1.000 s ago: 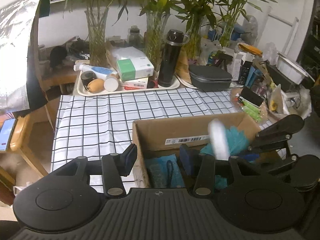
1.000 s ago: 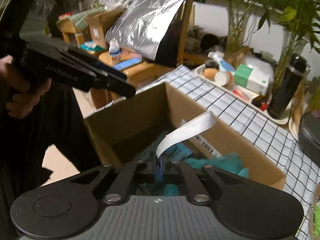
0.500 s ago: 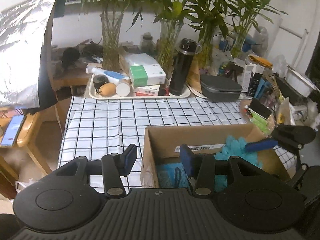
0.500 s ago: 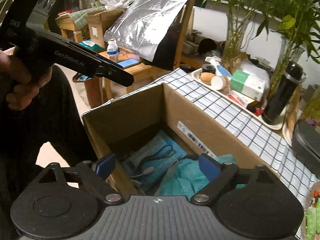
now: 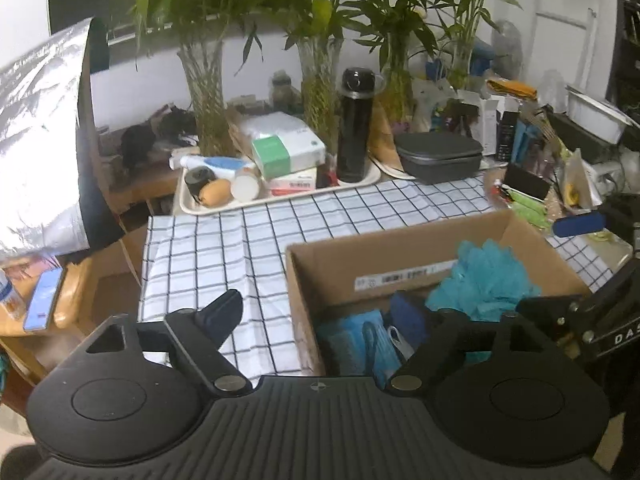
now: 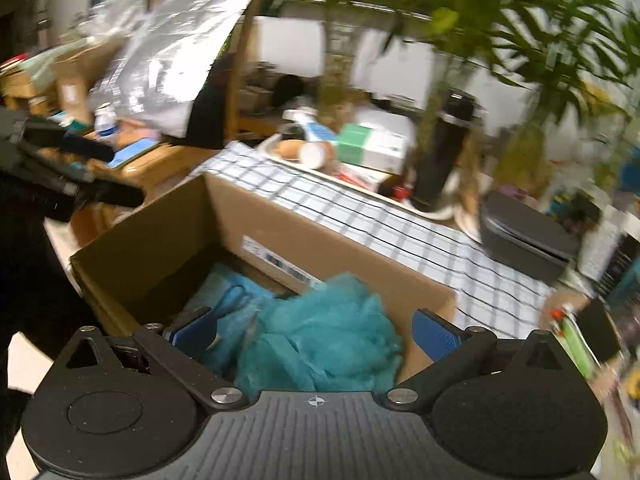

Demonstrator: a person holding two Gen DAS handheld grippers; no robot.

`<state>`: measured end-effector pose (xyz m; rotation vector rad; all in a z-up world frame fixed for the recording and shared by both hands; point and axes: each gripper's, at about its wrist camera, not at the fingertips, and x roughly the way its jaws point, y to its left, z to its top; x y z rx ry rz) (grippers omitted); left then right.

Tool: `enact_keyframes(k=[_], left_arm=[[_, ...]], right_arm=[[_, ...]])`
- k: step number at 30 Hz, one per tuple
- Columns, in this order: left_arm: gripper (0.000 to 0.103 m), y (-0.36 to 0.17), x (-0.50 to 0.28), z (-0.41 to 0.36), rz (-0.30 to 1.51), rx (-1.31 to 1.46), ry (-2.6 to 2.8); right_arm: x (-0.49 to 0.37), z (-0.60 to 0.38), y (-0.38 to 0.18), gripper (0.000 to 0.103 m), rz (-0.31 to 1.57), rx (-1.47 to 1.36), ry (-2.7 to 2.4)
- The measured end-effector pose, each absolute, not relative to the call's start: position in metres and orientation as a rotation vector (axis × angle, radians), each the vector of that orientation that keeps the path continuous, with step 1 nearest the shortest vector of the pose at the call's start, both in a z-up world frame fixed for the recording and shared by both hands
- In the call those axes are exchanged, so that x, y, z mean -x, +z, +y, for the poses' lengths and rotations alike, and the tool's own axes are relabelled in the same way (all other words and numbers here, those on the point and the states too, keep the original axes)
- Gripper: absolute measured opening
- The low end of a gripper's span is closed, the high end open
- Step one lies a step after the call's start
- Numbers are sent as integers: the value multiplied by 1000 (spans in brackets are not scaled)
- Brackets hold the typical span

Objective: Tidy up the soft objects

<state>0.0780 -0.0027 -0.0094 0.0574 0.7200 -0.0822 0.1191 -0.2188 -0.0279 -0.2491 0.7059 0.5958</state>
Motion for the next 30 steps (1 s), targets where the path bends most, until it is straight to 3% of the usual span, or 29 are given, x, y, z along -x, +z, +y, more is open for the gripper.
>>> enact_keyframes(k=[3, 30], left_arm=[[103, -11, -73, -2, 736, -36, -83], [103, -21, -39, -16, 895, -78, -61]], right_arm=[[-112, -226, -24, 103, 728, 213, 529], [-75, -256, -42, 103, 946, 136, 330]])
